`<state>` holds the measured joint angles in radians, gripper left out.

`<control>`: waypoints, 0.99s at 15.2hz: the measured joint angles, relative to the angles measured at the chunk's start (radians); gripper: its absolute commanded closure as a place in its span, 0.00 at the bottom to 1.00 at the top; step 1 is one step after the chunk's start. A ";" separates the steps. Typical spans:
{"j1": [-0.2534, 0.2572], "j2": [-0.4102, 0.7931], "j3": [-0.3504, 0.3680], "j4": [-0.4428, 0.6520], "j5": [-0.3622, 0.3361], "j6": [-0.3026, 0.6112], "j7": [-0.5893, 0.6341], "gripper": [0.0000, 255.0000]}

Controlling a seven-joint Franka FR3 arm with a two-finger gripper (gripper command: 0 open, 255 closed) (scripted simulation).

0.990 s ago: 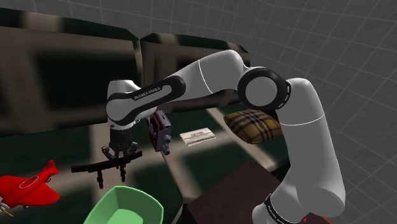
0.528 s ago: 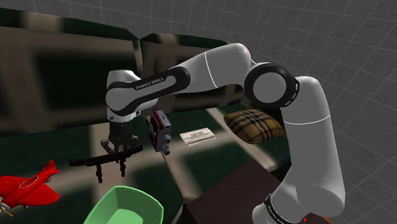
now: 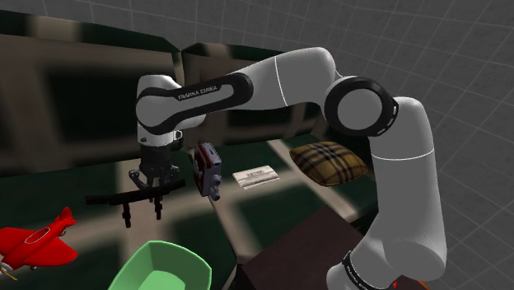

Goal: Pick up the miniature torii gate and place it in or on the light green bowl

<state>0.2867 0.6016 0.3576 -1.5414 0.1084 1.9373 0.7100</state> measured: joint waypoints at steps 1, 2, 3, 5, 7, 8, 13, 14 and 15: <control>0.000 -0.005 0.001 0.007 0.001 -0.010 0.003 1.00; -0.001 -0.014 0.003 0.006 0.003 -0.019 0.004 1.00; -0.001 -0.021 0.004 0.012 0.004 -0.032 0.008 1.00; -0.001 -0.024 0.005 0.036 0.004 -0.058 0.011 1.00; -0.004 -0.039 0.007 0.037 0.007 -0.074 0.014 1.00; -0.004 -0.043 0.008 0.045 0.008 -0.086 0.015 1.00; -0.007 -0.127 0.025 -0.057 0.034 -0.060 0.028 1.00; -0.004 -0.150 0.032 -0.099 0.042 -0.038 0.034 1.00; -0.002 -0.177 0.039 -0.143 0.053 -0.018 0.039 1.00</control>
<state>0.2851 0.4242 0.3971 -1.6845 0.1610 1.9193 0.7493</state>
